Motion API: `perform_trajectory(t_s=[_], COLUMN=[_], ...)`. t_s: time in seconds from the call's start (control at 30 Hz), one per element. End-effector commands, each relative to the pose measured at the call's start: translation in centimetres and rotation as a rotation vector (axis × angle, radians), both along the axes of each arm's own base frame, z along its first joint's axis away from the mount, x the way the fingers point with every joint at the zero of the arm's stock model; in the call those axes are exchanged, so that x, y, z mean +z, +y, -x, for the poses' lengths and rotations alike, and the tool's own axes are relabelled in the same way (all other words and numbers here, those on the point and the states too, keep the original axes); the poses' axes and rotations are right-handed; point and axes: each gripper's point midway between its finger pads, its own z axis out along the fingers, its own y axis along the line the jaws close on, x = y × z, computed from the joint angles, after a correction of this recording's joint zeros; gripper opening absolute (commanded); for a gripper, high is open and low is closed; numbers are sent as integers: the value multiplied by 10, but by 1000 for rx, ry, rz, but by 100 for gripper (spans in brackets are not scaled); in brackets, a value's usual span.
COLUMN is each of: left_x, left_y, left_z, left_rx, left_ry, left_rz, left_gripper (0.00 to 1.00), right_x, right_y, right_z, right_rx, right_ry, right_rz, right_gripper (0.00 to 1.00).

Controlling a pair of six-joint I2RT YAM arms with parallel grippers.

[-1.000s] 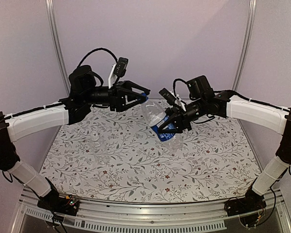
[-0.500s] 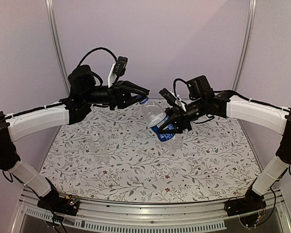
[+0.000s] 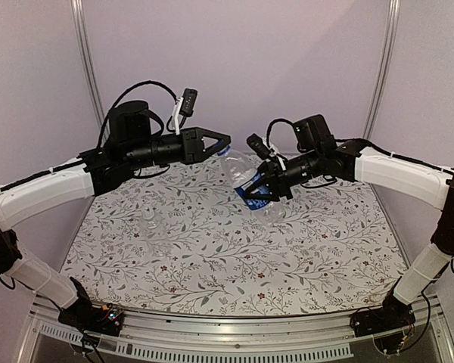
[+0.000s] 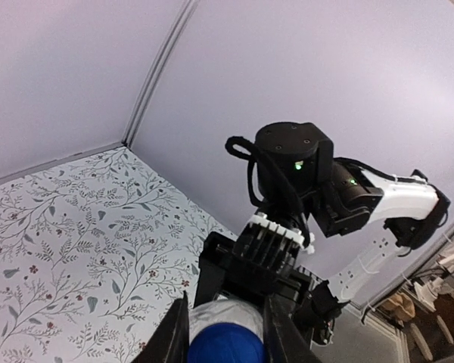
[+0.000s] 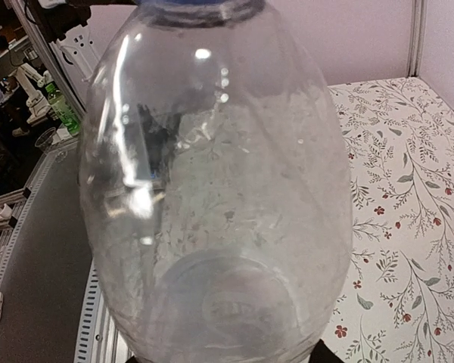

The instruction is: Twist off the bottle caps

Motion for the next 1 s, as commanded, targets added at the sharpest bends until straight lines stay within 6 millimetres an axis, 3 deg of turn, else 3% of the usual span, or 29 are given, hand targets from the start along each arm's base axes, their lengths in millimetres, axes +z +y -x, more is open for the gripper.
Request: perform_trajectory(t_s=[0.0,0.13,0.23,0.47,0.6,0.7,0.83,0.97], left_x=[4,2,4,17,26,33,39,39], left_y=[26,28,25,11,12,14,15,16], left_z=[-25,-24,-21,-12,-11,-8,7,24], left_rx=[298,316,292,183,136,86,-20,-139], left_ry=[104,128,116,50,13,-22,-98,-185], left_rz=[-17,-7,-3,36,65,88,102,110], left_gripper=[2,4,10,33,59,71,82,85], right_x=[6,5,5,10,14,15,18,23], right_y=[-3,-3,-3,-2,-2,-2,-2,-2], right_z=[-10,-9,-8,1,8,11,17,27], right_rx=[-75,-69,-59,-10,26,42,72,129], right_ry=[-20,-16,-13,-5,1,5,12,31], right_rz=[25,26,22,-3,-23,-30,-47,-77], right_gripper=[38,38,38,38,38,38,38,38])
